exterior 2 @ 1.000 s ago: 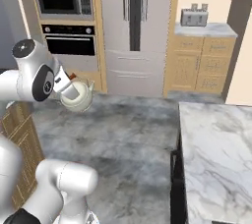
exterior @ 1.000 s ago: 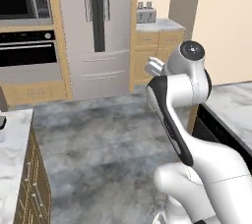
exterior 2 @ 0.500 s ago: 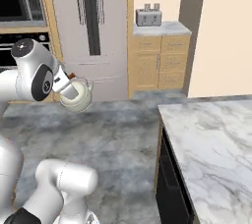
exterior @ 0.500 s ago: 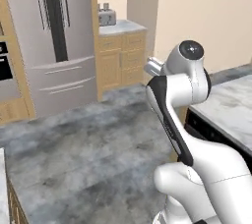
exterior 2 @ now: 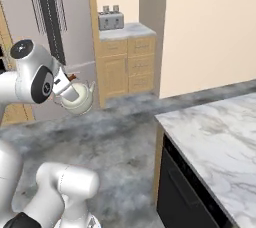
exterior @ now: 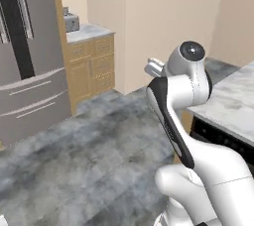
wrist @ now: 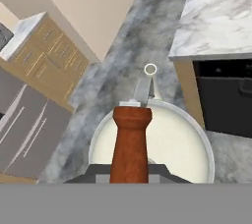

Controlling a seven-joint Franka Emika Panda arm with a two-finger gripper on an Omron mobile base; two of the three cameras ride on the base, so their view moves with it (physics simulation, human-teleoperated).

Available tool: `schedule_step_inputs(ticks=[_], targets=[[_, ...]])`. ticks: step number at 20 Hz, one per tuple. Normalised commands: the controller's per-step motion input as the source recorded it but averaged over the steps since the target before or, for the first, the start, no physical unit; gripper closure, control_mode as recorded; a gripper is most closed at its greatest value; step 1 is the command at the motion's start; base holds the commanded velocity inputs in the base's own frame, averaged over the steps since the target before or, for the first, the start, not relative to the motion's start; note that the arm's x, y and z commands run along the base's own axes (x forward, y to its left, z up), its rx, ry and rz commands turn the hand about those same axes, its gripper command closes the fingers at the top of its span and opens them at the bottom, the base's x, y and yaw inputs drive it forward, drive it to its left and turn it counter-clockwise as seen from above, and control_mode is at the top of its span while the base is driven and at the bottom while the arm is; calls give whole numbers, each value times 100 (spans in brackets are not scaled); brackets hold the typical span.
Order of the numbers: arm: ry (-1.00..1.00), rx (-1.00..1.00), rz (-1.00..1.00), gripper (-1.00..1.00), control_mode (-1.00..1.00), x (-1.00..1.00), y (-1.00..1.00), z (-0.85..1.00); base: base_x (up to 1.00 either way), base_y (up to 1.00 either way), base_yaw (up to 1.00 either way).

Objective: The kettle is done boiling. Turn off the stove, then wait for 300 timesteps before moving the kettle to the dining table.

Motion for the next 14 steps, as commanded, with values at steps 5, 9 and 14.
schedule_step_inputs(ticks=[5, 9, 14], targets=[[0, 0, 0, 100, 100, 0, 0, 0, 62, 68, -44], [0, 0, 0, 100, 100, 0, 0, 0, 66, 66, -43], [0, 0, 0, 100, 100, 0, 0, 0, 67, 65, -43]])
